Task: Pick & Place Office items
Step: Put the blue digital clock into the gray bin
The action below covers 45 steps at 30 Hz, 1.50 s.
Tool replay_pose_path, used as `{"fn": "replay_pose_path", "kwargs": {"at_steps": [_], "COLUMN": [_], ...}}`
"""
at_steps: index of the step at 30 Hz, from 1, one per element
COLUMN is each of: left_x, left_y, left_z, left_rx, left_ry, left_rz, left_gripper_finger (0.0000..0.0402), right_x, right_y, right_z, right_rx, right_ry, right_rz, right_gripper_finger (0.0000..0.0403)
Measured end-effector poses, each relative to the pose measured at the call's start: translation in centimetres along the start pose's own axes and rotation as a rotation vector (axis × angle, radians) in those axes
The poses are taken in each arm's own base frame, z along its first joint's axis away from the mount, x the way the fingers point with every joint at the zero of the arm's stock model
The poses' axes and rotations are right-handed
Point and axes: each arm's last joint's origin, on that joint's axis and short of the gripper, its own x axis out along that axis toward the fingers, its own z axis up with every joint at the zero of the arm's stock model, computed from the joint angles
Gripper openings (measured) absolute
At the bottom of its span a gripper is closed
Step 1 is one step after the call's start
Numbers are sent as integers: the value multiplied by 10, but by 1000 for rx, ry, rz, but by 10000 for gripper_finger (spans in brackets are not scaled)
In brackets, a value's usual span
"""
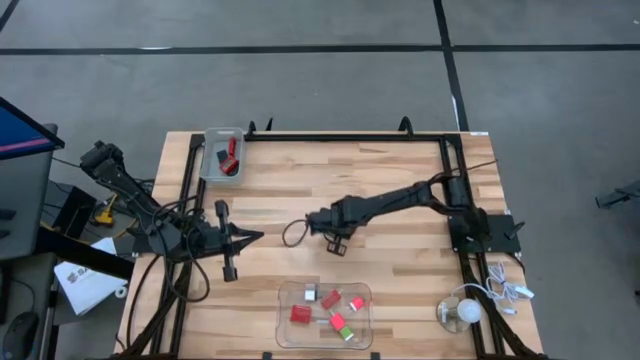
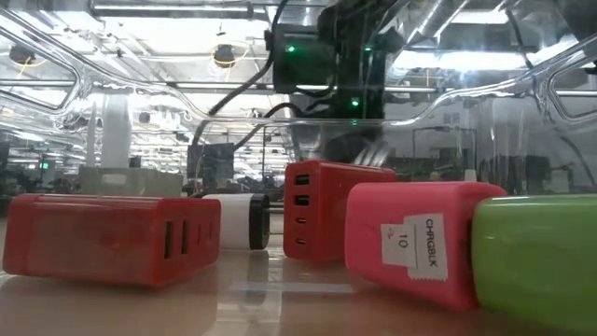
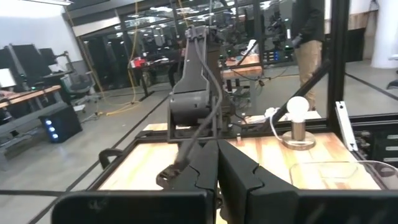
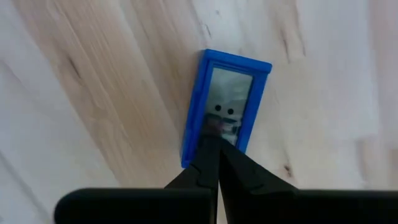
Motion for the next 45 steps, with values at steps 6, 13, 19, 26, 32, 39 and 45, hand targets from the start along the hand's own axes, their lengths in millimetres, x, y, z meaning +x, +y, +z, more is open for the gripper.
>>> {"fn": "replay_pose_path", "kwargs": {"at_steps": [6, 13, 19, 26, 32, 39, 45], "left_x": [1, 1, 2, 3, 1, 0, 0], "left_y": [-3, -4, -4, -7, -9, -10, -10], "left_z": [-2, -2, -2, -3, -3, -3, -3], "left_rx": [-7, -16, -43, -46, -55, -55, -54], "left_ry": [4, 4, 2, 1, -1, -2, -2], "left_rz": [-18, -29, -42, -65, -91, -97, -96], "left_gripper_finger": [0, 0, 0, 0, 0, 0, 0], "right_x": [-35, -65, -43, -17, 5, 12, 12], "right_y": [15, 9, -6, -10, -5, -2, -6], "right_z": [-15, -46, -68, -61, -61, -59, -57], "right_rx": [-48, 96, 289, 348, 338, 321, 290], "right_ry": [-137, -325, -382, -402, -334, -339, -353], "right_rz": [-124, -41, 95, 127, 83, 61, 47], "right_gripper_finger": [13, 127, 262, 334, 335, 325, 317]}}
